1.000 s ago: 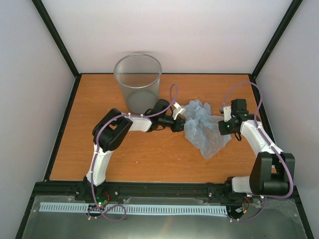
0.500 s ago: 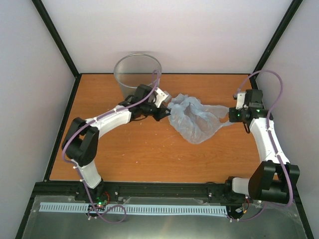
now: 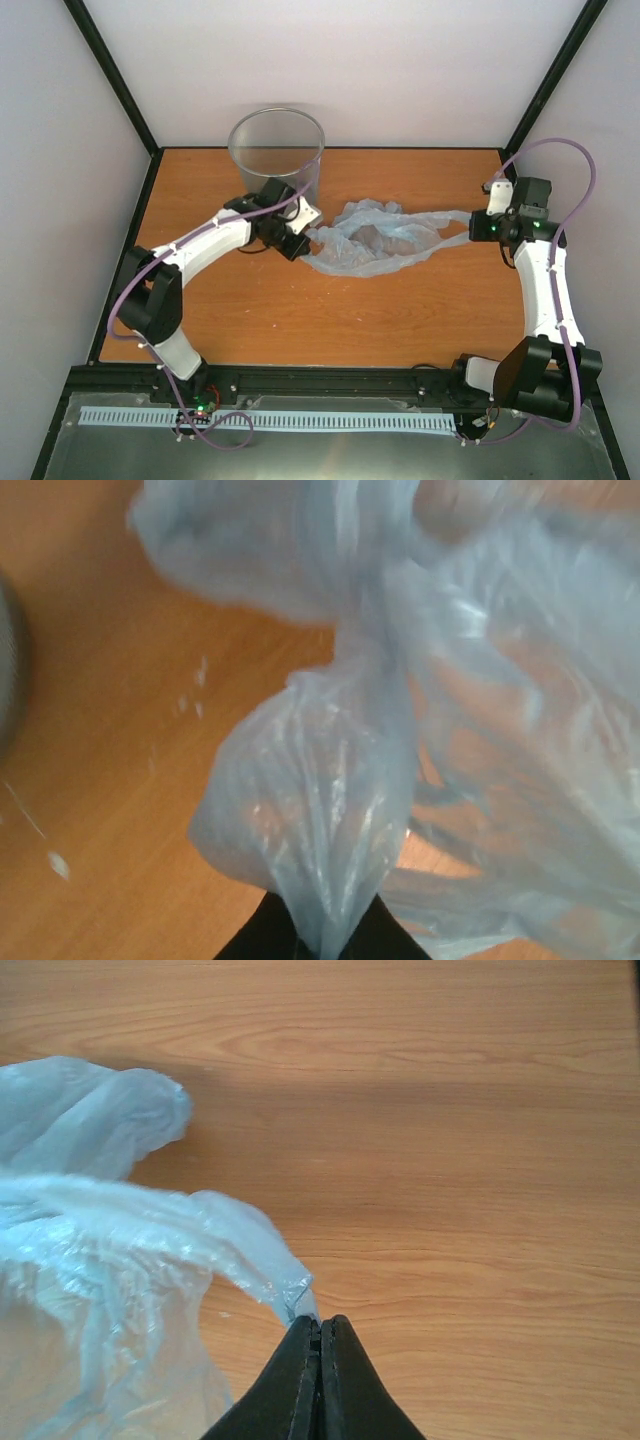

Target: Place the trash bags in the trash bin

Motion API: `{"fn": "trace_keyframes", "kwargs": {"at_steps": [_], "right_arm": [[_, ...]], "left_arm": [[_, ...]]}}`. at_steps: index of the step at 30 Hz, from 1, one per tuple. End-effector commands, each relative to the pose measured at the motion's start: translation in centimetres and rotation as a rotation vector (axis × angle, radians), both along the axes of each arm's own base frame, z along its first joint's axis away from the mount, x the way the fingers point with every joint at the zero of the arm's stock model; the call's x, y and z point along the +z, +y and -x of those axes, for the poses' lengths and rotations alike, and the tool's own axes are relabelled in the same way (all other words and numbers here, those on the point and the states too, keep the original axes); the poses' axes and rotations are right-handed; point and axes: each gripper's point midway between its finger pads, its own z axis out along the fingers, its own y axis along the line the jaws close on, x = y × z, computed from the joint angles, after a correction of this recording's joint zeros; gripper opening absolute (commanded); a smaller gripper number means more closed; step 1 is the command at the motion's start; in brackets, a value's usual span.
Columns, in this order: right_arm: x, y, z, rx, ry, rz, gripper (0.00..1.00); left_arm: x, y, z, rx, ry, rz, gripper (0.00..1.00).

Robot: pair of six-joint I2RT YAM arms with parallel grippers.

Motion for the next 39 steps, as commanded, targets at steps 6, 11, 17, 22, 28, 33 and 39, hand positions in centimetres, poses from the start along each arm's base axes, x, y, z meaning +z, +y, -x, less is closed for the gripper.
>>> {"fn": "trace_keyframes", "kwargs": {"at_steps": [6,11,17,22,28,33,39], "right_arm": [[15.6,0.0,-7.5,0.023,-0.307,-0.075,0.03],[35.7,0.2,-5.6,0.018,-0.764,-0.007,0.03],[46.6,5.1,7.3,0.206,-1.302,0.202,0.03],[17.4,-1.4,-0.5,0.145,-0.478,0.442,0.03],[2.1,3.1,8.8,0.472,-0.109,0.321,0.03],[11.6,9.6,14.1,0.612,-0.516,0.208,0.03],[17.4,8.2,11.6,0.389,-0.557,0.048,0.03]], "left_arm": [[19.9,-7.9,-9.2,-0.227,-0.434,0.266,0.01],[38.7,-7.5,-11.5,-0.152,-1.008,0.434,0.01],[51.2,-5.6,-1.3,-0.146,-1.668,0.511,0.01],[18.5,-9.2,-6.8,-0.313,-0.77,-0.017,0.01],[8.4,-5.3,3.2,-0.453,-0.474,0.046,0.01],[18.1,-4.7,7.7,-0.532,-0.68,0.276,0.01],[19.6,-4.6,6.3,-0.426,-0.637,0.251,0.01]]}}
